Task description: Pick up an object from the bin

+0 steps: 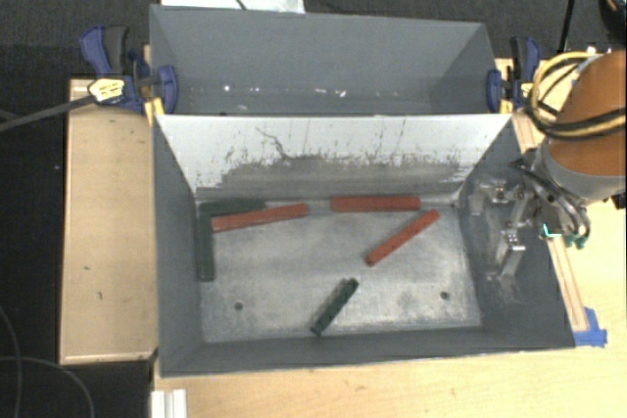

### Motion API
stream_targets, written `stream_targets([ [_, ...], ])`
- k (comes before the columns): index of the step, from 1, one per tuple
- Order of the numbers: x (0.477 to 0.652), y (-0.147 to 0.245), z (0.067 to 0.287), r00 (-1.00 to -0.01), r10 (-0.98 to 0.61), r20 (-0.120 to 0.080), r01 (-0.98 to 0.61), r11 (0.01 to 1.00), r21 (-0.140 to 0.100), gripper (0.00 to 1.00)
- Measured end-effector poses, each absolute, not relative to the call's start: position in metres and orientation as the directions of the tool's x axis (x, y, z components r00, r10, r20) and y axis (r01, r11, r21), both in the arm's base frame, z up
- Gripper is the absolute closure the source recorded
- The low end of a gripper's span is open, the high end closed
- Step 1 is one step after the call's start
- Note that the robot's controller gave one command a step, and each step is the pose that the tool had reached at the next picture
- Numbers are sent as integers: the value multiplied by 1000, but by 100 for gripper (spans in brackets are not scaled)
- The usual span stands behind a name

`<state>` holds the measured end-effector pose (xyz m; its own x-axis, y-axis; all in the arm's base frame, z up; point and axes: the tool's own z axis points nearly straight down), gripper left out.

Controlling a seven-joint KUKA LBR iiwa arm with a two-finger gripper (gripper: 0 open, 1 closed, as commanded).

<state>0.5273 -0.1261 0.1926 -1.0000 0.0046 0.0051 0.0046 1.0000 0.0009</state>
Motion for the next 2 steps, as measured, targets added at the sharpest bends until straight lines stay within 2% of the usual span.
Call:
stream_targets([
  [1, 541, -65, 66, -1000, -22, 3, -22, 1000, 3, 0],
  [2, 549, 20, 77, -999, -45, -6, -45, 999, 5, 0],
])
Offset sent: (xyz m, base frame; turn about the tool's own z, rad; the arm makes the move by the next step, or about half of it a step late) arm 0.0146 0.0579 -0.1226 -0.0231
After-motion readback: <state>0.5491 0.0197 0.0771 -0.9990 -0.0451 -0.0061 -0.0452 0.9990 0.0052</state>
